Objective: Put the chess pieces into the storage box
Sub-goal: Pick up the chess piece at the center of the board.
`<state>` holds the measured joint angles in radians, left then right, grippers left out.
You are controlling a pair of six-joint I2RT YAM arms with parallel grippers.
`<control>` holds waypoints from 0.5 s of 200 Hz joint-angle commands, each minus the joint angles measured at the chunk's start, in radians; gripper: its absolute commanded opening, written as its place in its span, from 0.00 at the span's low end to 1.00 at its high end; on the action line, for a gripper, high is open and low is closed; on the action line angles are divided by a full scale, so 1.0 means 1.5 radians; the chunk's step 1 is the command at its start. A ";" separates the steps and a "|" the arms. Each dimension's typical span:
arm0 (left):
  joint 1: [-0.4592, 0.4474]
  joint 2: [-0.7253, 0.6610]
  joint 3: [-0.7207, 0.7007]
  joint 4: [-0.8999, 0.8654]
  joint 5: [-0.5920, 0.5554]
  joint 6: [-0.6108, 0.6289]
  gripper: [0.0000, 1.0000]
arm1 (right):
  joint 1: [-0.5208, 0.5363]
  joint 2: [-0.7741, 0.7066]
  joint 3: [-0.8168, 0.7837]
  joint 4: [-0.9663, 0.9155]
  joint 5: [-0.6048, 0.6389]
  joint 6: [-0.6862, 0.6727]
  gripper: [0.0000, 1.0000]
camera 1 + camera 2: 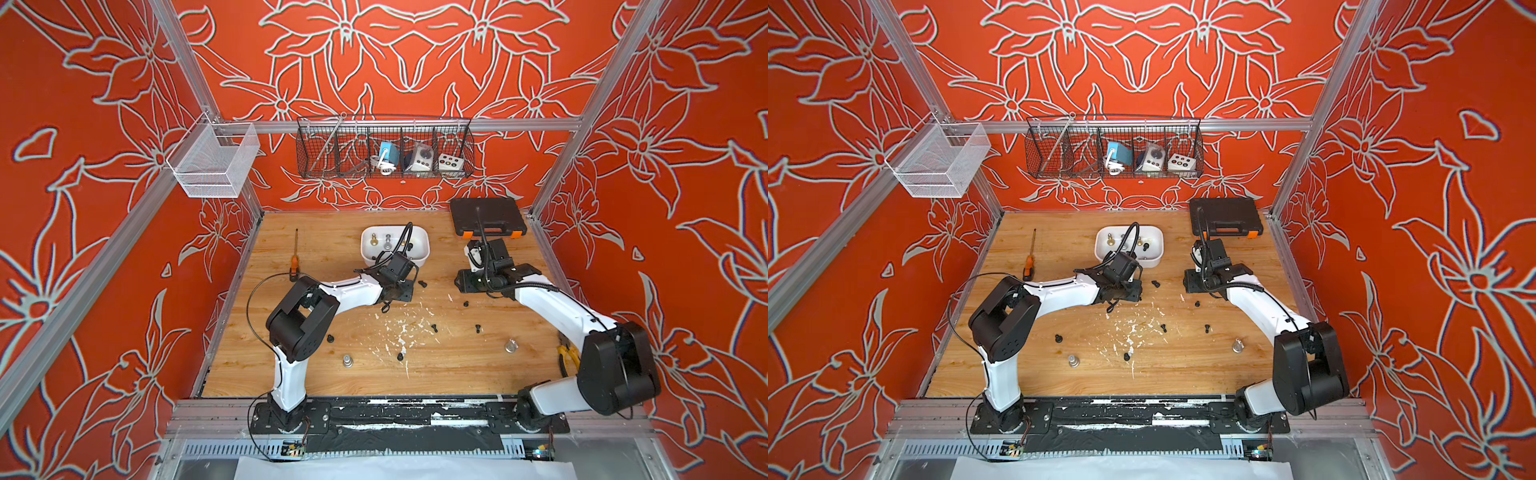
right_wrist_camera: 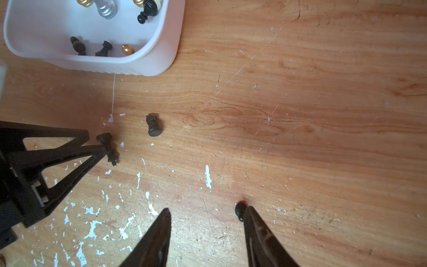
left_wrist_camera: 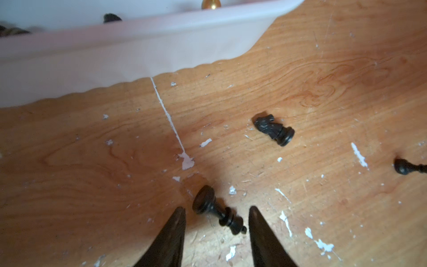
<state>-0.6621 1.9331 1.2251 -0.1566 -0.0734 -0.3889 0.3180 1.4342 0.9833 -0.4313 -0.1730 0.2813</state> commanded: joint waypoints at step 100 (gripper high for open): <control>-0.009 0.055 0.010 -0.008 -0.037 0.022 0.38 | -0.008 -0.001 -0.012 0.010 0.000 0.012 0.53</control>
<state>-0.6697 1.9911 1.2438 -0.1452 -0.1081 -0.3790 0.3130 1.4342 0.9794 -0.4179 -0.1741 0.2874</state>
